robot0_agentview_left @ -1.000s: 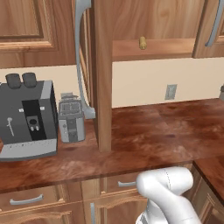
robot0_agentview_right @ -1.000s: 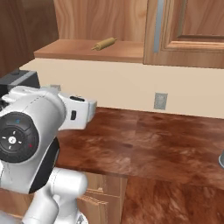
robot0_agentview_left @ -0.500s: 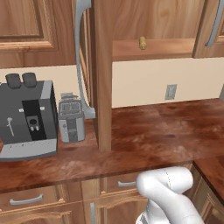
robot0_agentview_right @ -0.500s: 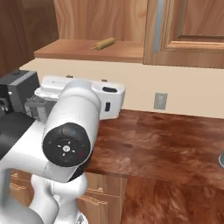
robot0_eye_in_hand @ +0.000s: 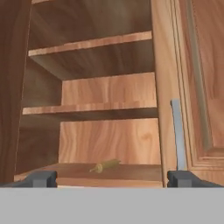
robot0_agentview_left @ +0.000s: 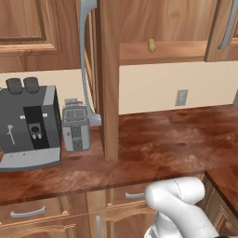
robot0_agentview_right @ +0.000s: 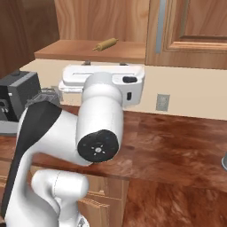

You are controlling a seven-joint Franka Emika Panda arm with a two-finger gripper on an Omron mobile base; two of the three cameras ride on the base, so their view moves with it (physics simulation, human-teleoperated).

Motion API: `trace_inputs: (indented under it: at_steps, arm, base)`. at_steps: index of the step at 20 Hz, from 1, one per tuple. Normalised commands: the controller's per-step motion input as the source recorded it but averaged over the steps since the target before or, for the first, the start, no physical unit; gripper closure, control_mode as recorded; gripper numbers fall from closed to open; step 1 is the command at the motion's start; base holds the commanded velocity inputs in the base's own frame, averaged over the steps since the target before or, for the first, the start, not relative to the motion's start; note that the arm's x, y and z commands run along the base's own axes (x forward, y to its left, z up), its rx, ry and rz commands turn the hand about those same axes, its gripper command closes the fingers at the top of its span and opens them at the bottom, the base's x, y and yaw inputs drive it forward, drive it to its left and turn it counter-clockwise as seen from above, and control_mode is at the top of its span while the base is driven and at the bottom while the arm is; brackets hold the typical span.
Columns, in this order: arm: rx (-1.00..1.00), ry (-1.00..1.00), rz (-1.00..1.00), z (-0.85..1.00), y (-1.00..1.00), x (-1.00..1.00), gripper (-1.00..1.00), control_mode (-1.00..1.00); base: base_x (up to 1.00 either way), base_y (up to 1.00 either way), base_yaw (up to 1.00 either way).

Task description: Open the cabinet, retrieve the rolling pin, and place it next to the meat on the cutting board to prepare for tenderizing.

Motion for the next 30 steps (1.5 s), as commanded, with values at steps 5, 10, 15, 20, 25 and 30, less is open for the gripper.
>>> trace_inputs:
  at_steps: [5,10,15,20,25,30]
  arm:
    - [-0.04,-0.14,-0.09,0.22,-0.18,0.39,-1.00,-1.00]
    - [-0.01,-0.04,-0.09,0.06,-0.13,0.47,-1.00,-1.00]
    - [0.00,0.00,-0.06,0.00,-0.08,0.55,-1.00,-1.00]
    - [0.00,0.01,-0.03,0.00,-0.19,0.70,-1.00,-1.00]
    - [0.00,0.01,-0.01,0.00,-0.25,0.72,-1.00,-1.00]
    - [0.00,0.02,0.00,0.00,-0.34,0.70,-1.00,-1.00]
  base:
    - [0.00,0.00,0.00]
    - [0.00,0.00,0.00]
    - [0.00,0.00,0.00]
    - [0.00,0.00,0.00]
    - [0.00,0.00,0.00]
    - [0.00,0.00,0.00]
